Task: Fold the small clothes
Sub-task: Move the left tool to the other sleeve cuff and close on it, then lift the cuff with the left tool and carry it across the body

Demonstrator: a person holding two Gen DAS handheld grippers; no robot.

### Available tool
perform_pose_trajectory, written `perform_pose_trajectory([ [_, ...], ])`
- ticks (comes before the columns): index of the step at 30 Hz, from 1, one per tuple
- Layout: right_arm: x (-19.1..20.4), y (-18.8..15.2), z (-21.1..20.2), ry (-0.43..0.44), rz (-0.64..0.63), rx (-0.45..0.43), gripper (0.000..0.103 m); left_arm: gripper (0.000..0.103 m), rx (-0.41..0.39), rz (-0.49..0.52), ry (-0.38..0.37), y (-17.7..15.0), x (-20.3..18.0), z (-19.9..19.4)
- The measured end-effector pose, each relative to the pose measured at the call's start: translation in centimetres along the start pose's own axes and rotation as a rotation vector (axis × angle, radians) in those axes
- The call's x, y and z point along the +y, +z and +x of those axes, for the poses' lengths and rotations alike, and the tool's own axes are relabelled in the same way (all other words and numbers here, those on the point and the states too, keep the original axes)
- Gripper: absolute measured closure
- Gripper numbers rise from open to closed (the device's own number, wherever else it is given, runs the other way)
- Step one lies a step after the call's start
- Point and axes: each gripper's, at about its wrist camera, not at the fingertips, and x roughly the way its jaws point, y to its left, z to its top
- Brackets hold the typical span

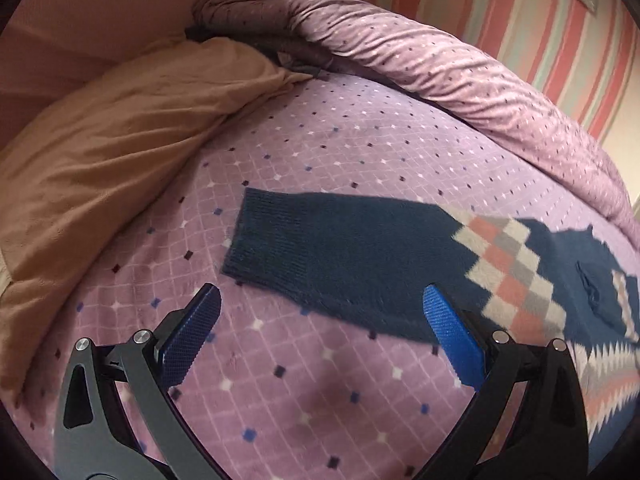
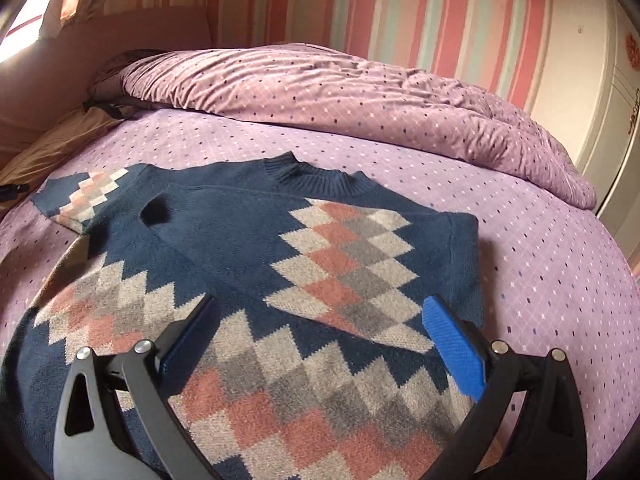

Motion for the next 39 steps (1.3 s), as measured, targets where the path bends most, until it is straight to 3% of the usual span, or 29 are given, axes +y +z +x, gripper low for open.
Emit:
perform_pose_trajectory([
  [6, 1.3, 0.3, 0.2, 0.029, -0.013, -0.021, 0.002, 0.007, 0.058, -0.062, -0.027, 0.8, 2.4, 3.1],
  [8, 1.4, 0.5, 0.7, 0.039, -0.008, -0.015, 0.002, 0.02, 0.074, -0.086, -0.052, 0.7, 2.8, 4.0],
  [10, 1.5, 0.7, 0.8, 0.058, 0.006, -0.017, 0.002, 0.026, 0.092, -0.083, -0.053, 0.5, 2.8, 4.9],
  [14, 1.5, 0.9, 0.3, 0.093, 0.047, -0.037, 0.002, 0.035, 0.113, -0.029, 0.002, 0.2, 2.2, 6.0],
  [17, 1.4, 0.8, -0.6, 0.106, 0.071, -0.057, 0.002, 0.042, 0.134, -0.046, 0.042, 0.3, 2.4, 6.0],
  [21, 1.4, 0.6, -1.7, 0.115, 0.068, -0.075, 0.002, 0.038, 0.165, -0.068, 0.073, -0.1, 2.7, 5.4],
  [28, 1.8, 0.1, -2.0, 0.122, 0.067, -0.07, 0.002, 0.01, 0.158, -0.124, 0.058, 0.0, 2.4, 7.0],
  [30, 2.0, 0.0, -2.1, 0.123, 0.066, -0.074, 0.002, 0.01, 0.147, -0.115, 0.068, 0.2, 1.9, 7.5],
  [31, 2.1, 0.0, -2.2, 0.127, 0.068, -0.076, 0.002, 0.014, 0.141, -0.118, 0.071, 0.3, 1.8, 7.4],
  [33, 2.2, -0.1, -2.5, 0.131, 0.071, -0.084, 0.002, 0.038, 0.121, -0.13, 0.059, 0.5, 1.6, 6.8],
  [34, 2.4, -0.2, -2.7, 0.136, 0.071, -0.086, 0.002, 0.078, 0.114, -0.124, 0.061, 0.6, 1.4, 6.5],
  [35, 2.5, -0.2, -2.9, 0.139, 0.069, -0.088, 0.002, 0.096, 0.119, -0.115, 0.06, 0.7, 1.1, 6.4],
  [39, 2.8, -0.3, -4.2, 0.149, 0.065, -0.095, 0.002, 0.097, 0.107, -0.095, 0.073, 1.1, 0.6, 5.7],
])
